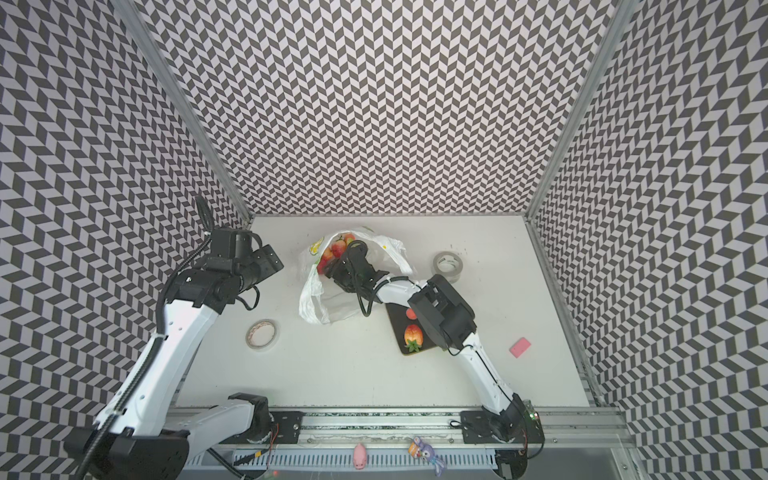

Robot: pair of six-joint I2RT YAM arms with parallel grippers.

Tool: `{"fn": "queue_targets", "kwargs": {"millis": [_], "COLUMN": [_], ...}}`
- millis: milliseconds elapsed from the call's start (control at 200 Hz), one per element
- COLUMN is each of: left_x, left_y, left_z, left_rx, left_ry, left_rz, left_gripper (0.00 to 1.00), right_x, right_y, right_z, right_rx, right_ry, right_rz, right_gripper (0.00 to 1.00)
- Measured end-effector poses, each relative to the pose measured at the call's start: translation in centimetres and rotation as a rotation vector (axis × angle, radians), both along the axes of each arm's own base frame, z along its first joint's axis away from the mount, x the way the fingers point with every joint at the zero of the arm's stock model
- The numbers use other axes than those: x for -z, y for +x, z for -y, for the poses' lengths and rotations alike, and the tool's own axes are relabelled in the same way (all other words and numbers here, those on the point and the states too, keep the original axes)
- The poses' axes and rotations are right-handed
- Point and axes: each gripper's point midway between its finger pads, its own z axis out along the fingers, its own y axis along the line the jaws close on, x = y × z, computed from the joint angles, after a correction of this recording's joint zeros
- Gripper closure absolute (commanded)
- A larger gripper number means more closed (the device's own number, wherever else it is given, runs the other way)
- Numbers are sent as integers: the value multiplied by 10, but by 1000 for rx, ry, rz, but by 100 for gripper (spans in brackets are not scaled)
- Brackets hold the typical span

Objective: Take the fake fruits out of the plastic bag

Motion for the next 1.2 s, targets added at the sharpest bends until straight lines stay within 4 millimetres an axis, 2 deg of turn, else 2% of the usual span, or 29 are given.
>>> {"fn": "queue_targets", "kwargs": {"millis": [200,566,731,911,1036,1202], "left_x": [37,81,106,120,128,126], "left_y": [47,79,87,94,96,99], "left_z": [2,20,29,36,40,46], "left_rx": [-6,-51,-46,-11,9,43], "left_ry": [-163,-446,-504,-525,-530,-531], "left_rz": [-39,-98,-161,-205,-224,-221], "left_gripper": [0,4,17,35,50,75], "right_x": [-1,-2,-5,-7,-2,2], "right_y": [1,1,6,16,20,30], "right_z": [-1,-1,-5,-13,-13,-18], "right_rx": [4,10,22,45,66,84], "right_ry": [8,15,38,65,57,46], "right_rz": [-1,-9,-13,-13,-20,-21], "right_gripper": [34,33,32,30,28,27]}}
